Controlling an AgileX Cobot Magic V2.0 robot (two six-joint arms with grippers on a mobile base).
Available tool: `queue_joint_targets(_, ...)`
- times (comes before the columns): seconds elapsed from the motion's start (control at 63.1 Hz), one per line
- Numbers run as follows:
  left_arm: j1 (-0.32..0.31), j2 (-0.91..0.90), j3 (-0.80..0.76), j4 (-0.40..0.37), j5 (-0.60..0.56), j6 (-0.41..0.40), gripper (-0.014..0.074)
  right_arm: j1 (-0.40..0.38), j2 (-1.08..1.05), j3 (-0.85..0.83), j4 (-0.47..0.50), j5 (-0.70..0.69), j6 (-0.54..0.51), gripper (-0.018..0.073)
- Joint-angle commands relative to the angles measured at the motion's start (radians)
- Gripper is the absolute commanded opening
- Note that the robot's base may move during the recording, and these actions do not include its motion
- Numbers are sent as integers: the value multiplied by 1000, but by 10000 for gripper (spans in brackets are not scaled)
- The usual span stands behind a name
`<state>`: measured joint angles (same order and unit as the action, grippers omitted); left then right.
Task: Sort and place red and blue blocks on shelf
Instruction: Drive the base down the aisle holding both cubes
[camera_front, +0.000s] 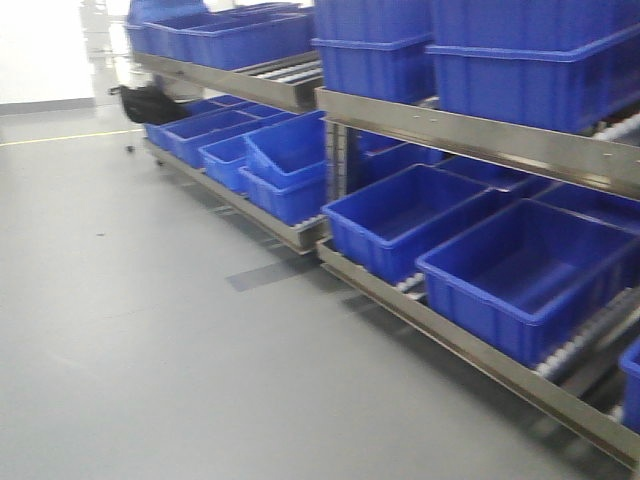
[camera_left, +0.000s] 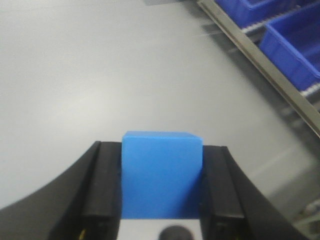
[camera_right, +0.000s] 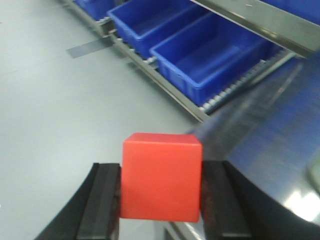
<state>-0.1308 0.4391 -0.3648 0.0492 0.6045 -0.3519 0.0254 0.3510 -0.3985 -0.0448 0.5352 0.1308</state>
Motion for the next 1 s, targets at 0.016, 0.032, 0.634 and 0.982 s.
queue_joint_targets(0.016, 0, 4, -31, 2, -80, -8, 125, -5, 5, -29, -13, -80, -2, 60)
queue_joint_targets(0.032, 0, 4, -31, 2, -80, -8, 125, -5, 5, -29, -13, -80, -2, 60)
queue_joint_targets(0.634, 0, 4, -31, 2, -80, -8, 125, -5, 5, -29, -13, -80, -2, 60)
queue_joint_targets(0.982, 0, 4, -31, 2, -80, -8, 125, -5, 5, -29, -13, -80, -2, 60)
